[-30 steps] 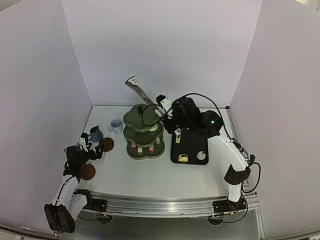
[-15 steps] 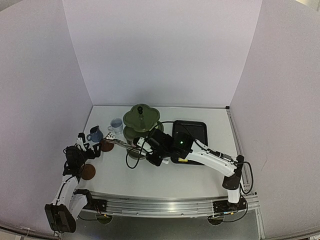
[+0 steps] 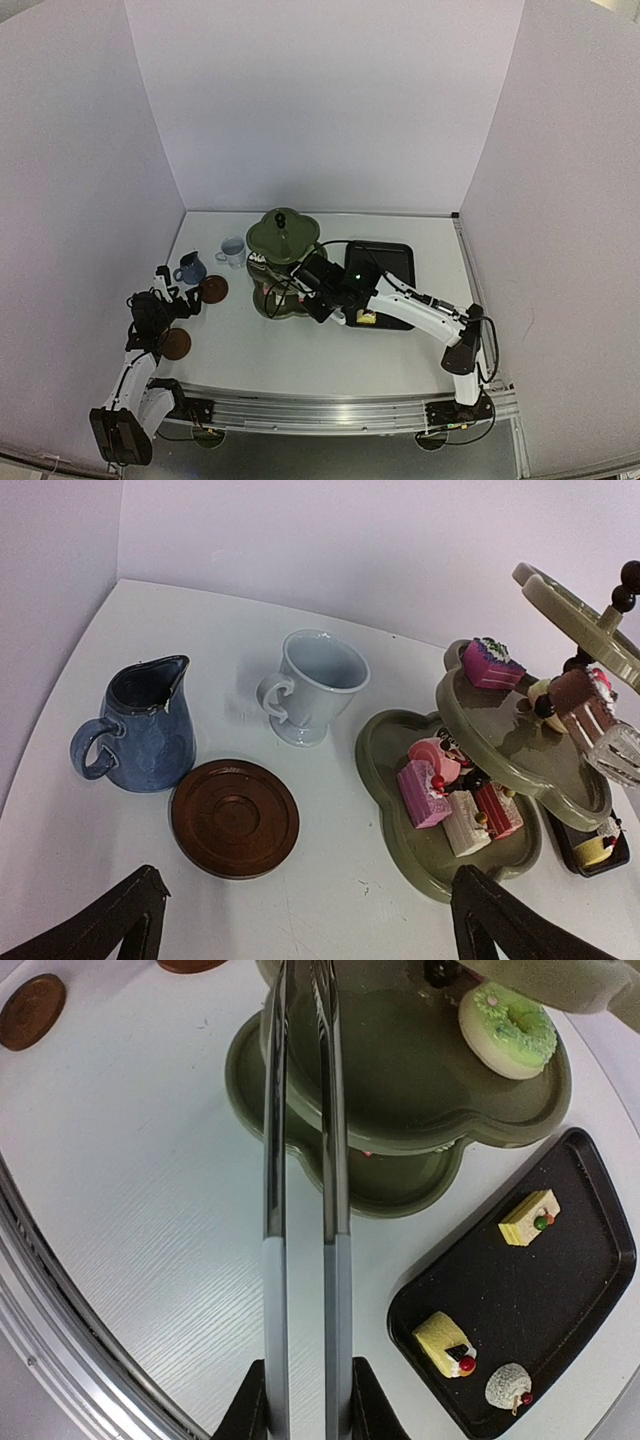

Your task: Serve the afternoon tea

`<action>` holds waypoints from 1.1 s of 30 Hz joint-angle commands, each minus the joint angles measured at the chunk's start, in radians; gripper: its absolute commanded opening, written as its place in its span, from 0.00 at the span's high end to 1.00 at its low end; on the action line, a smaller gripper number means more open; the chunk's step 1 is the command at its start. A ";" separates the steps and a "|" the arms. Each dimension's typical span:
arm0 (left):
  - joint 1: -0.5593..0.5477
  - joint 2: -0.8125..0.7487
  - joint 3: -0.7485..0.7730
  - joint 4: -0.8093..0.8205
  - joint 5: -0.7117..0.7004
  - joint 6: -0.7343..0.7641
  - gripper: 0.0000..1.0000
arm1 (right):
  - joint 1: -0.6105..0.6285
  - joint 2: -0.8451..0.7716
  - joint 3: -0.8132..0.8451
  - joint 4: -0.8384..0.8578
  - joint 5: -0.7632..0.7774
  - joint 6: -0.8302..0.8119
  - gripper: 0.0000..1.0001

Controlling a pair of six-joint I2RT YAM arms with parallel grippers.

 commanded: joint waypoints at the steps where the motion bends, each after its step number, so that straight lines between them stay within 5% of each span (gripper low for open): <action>1: 0.005 -0.005 0.004 0.010 -0.003 0.002 0.00 | -0.013 0.038 0.046 0.011 0.045 0.060 1.00; 17: 0.004 -0.007 -0.011 0.023 -0.004 0.001 0.00 | -0.027 0.144 0.168 -0.007 0.085 0.063 1.00; 26: 0.005 -0.009 -0.014 0.029 -0.003 0.000 0.00 | -0.032 0.153 0.171 -0.009 0.068 0.062 0.76; 33: 0.005 -0.010 -0.016 0.032 -0.002 0.000 0.00 | -0.032 0.145 0.178 -0.010 0.064 0.065 0.69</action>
